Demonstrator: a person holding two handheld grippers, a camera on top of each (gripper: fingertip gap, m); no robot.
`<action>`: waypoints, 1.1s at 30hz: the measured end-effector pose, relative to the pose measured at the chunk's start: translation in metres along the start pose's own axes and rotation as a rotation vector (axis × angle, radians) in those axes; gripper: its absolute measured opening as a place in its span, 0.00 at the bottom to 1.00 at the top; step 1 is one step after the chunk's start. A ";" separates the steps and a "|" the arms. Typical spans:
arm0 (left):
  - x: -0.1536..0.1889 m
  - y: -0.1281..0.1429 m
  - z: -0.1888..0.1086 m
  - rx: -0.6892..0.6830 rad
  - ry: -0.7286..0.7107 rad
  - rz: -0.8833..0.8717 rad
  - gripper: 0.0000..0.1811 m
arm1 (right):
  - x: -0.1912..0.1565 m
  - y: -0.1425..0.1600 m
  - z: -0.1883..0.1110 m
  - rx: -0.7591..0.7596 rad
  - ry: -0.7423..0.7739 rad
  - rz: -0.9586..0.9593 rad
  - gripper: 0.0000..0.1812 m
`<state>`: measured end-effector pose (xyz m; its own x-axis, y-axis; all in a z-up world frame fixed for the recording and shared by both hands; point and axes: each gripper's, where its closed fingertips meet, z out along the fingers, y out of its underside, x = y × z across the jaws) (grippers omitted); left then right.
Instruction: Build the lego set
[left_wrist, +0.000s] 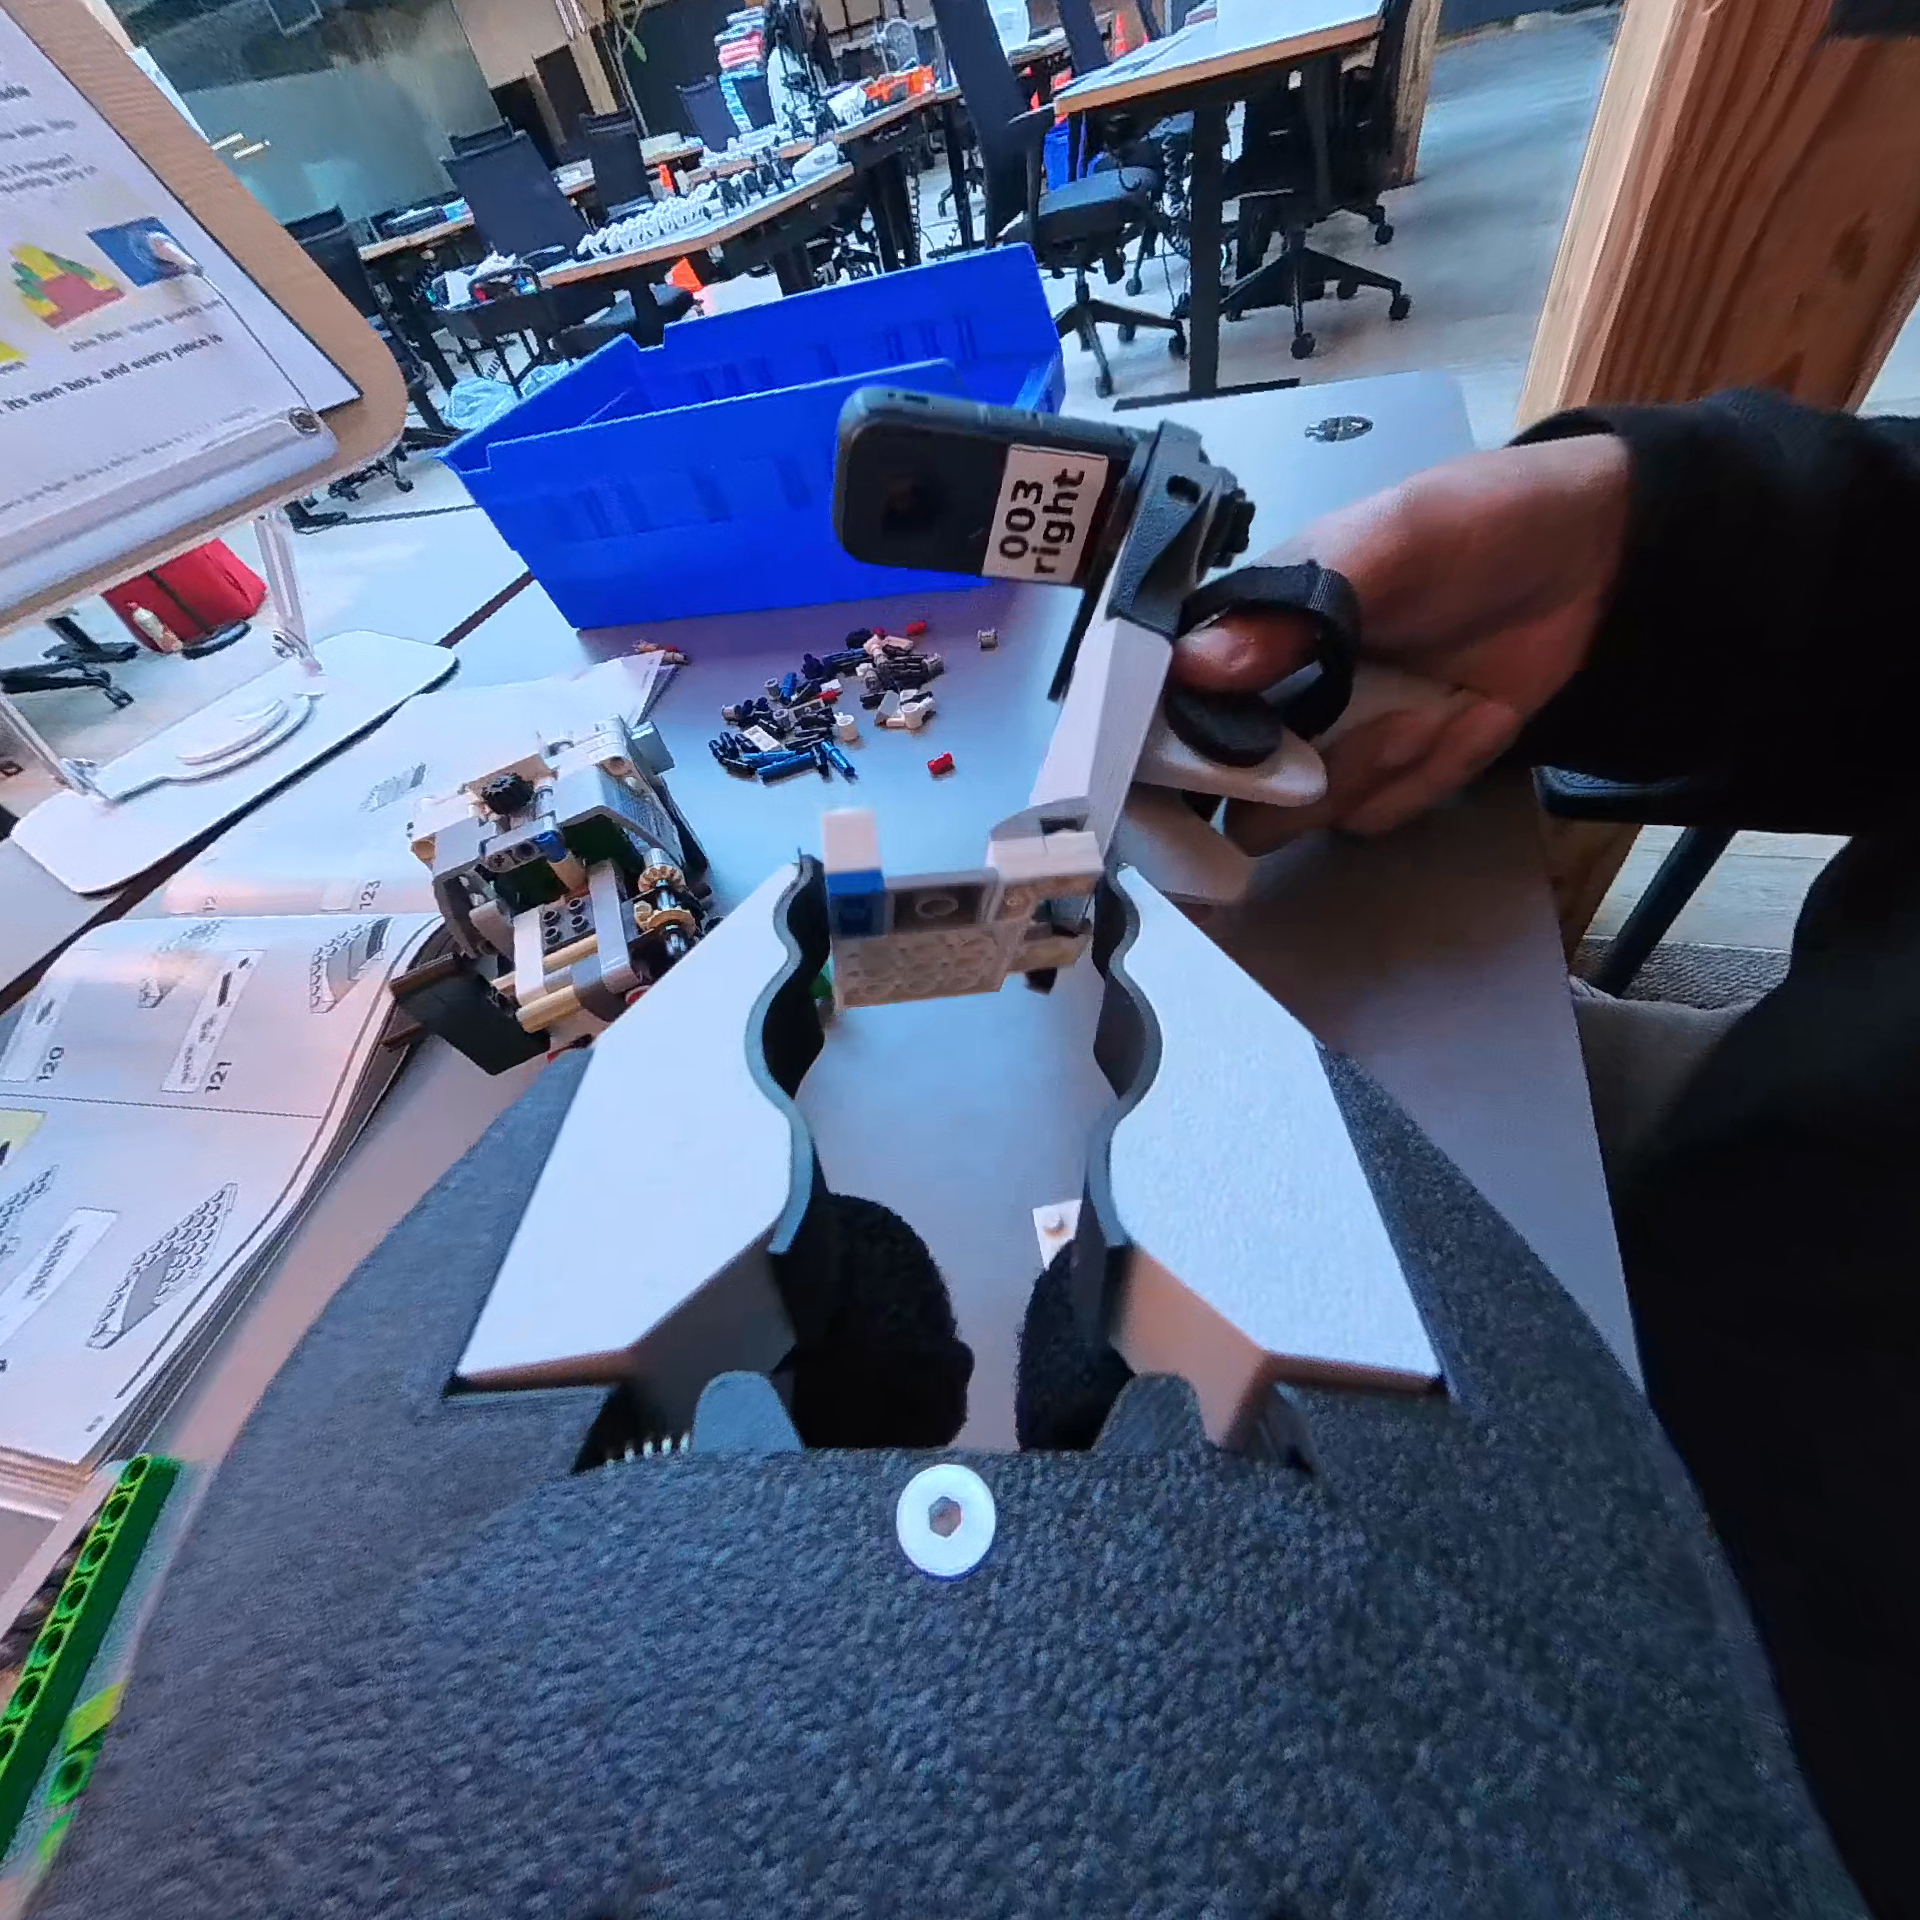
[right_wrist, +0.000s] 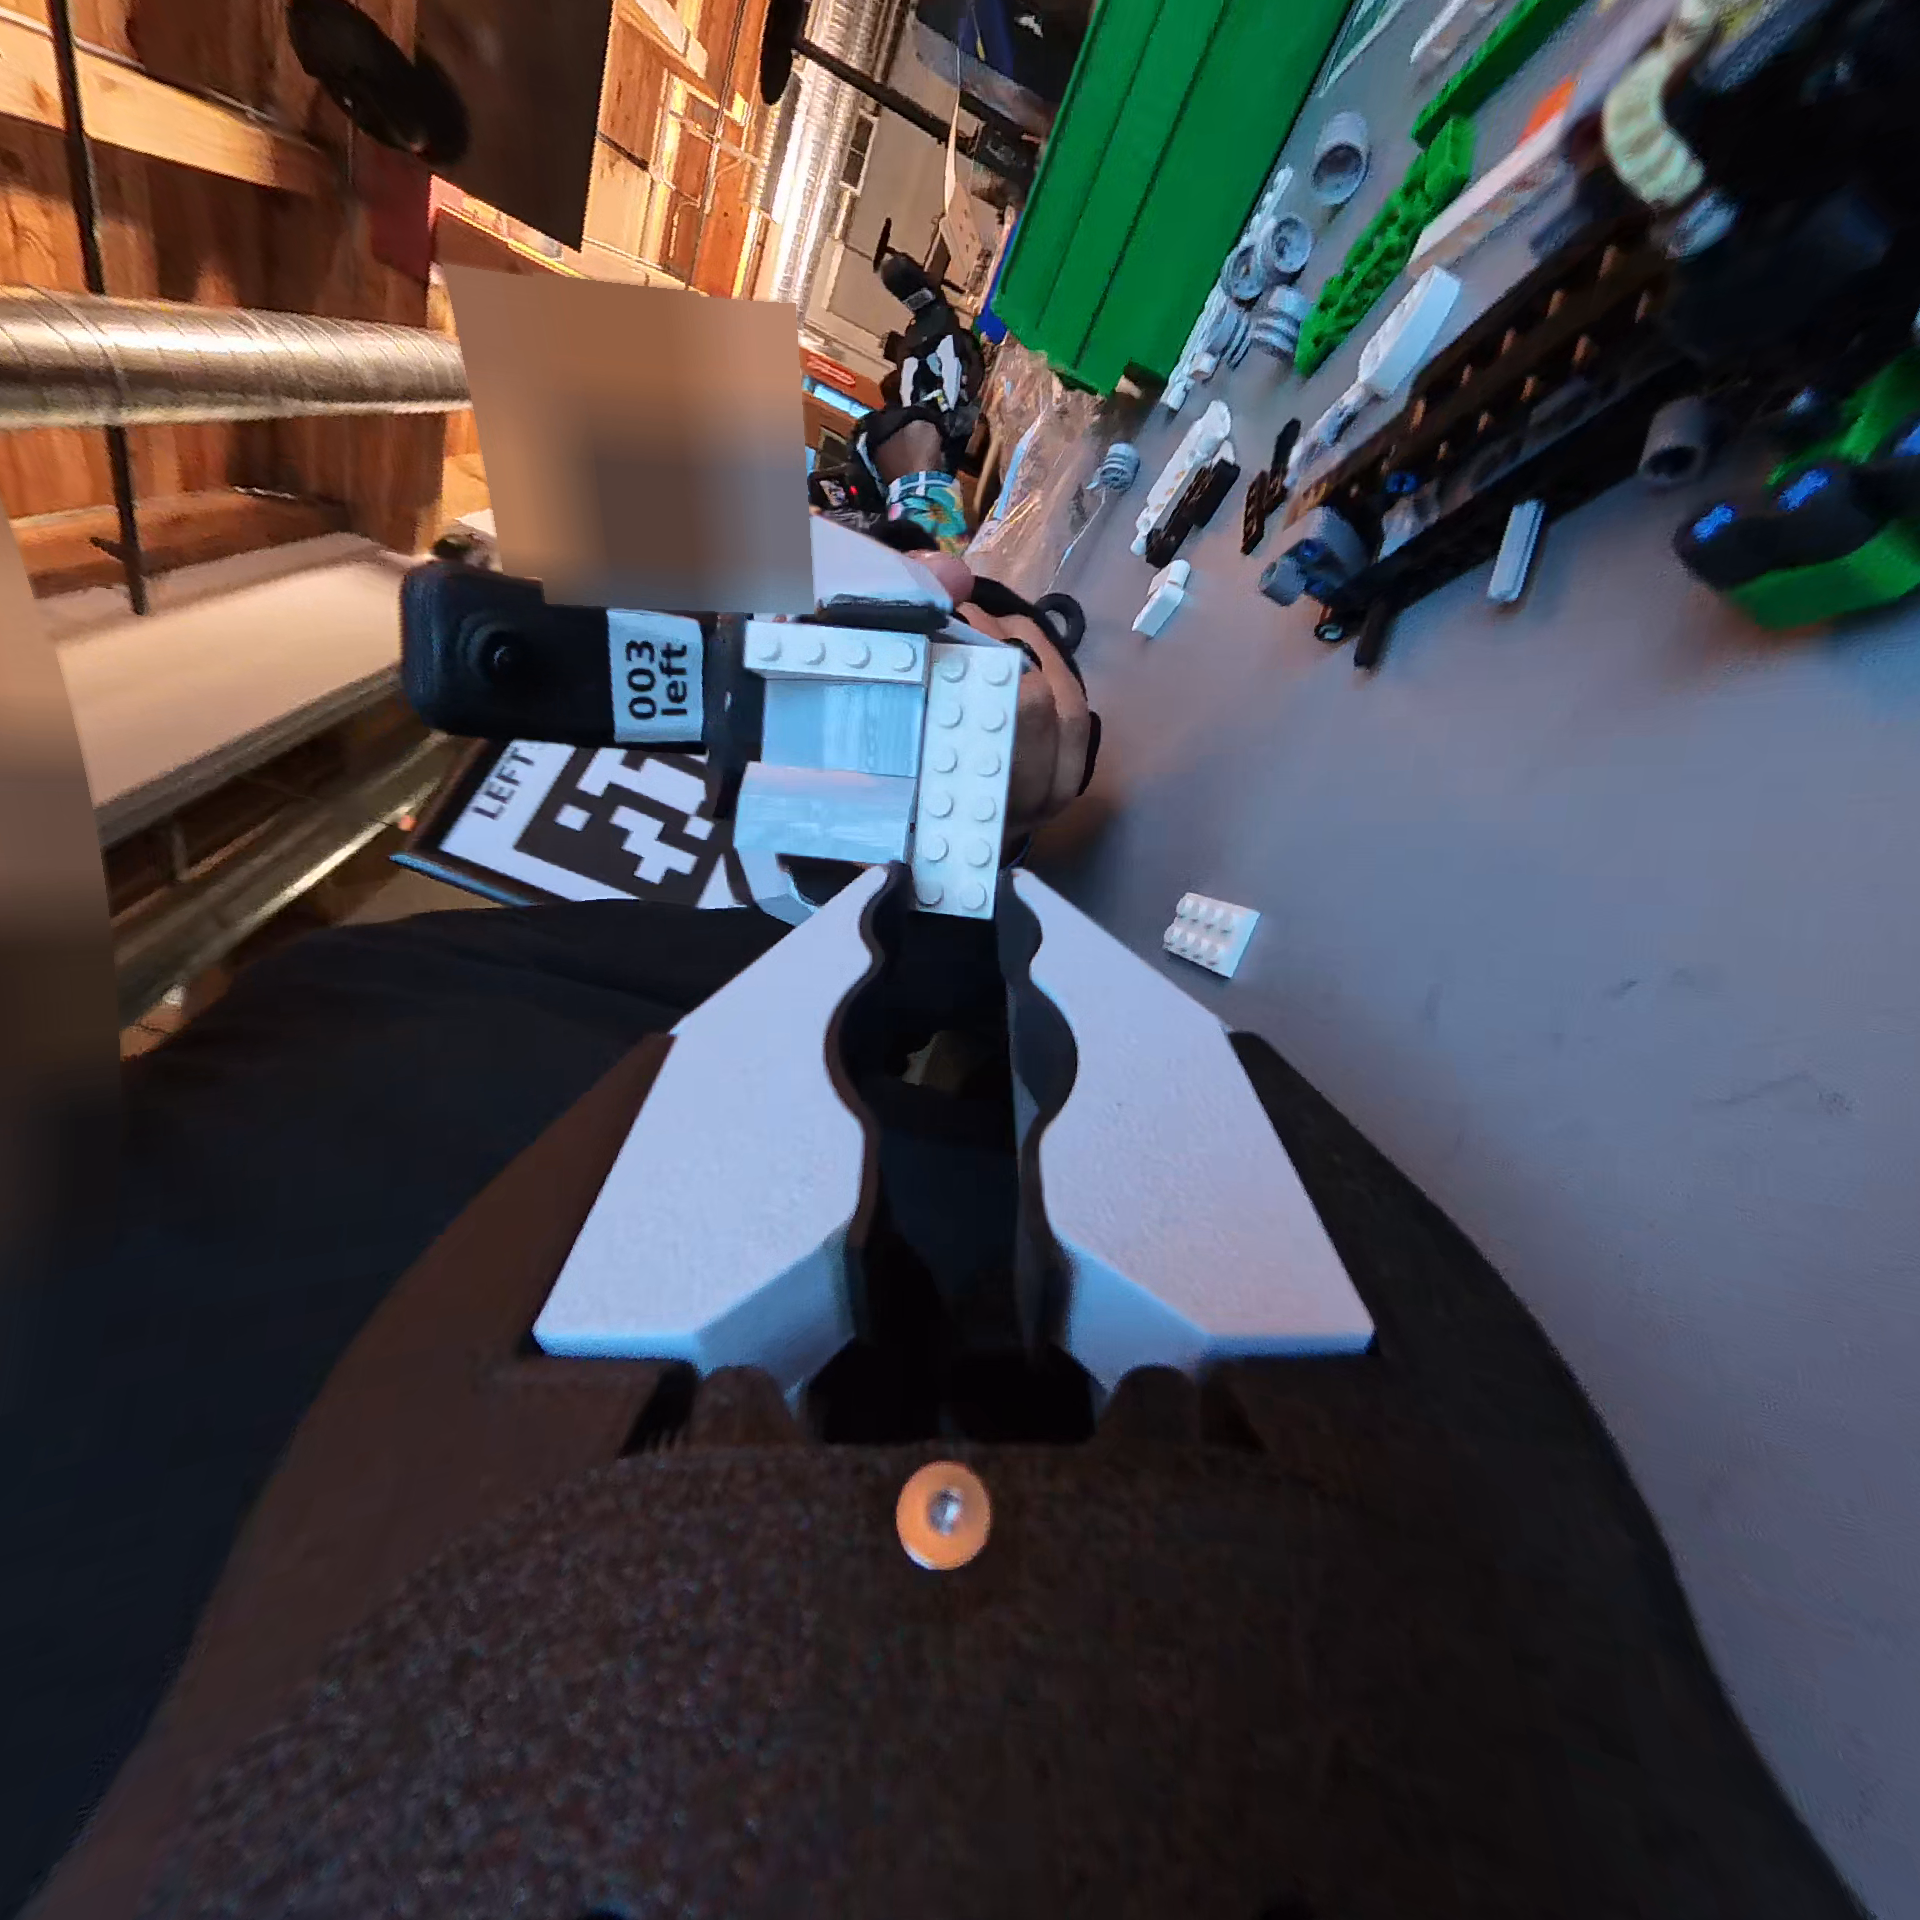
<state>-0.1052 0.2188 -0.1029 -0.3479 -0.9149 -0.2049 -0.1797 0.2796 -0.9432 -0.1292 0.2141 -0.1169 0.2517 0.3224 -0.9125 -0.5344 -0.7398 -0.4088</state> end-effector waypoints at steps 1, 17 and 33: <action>-0.001 -0.001 -0.001 0.006 0.003 -0.011 0.27 | 0.000 -0.001 -0.001 0.005 0.018 -0.030 0.10; 0.004 0.017 -0.001 -0.063 0.150 -0.242 0.25 | -0.029 -0.017 0.000 -0.076 0.380 -0.861 0.12; 0.027 0.004 -0.013 0.004 0.316 -0.260 0.22 | -0.043 0.004 0.003 -0.123 0.034 -0.687 0.03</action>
<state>-0.1268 0.1993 -0.1087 -0.5568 -0.8204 0.1302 -0.2954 0.0491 -0.9541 -0.1449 0.1992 -0.0797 0.5263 0.7241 -0.4458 -0.1498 -0.4371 -0.8868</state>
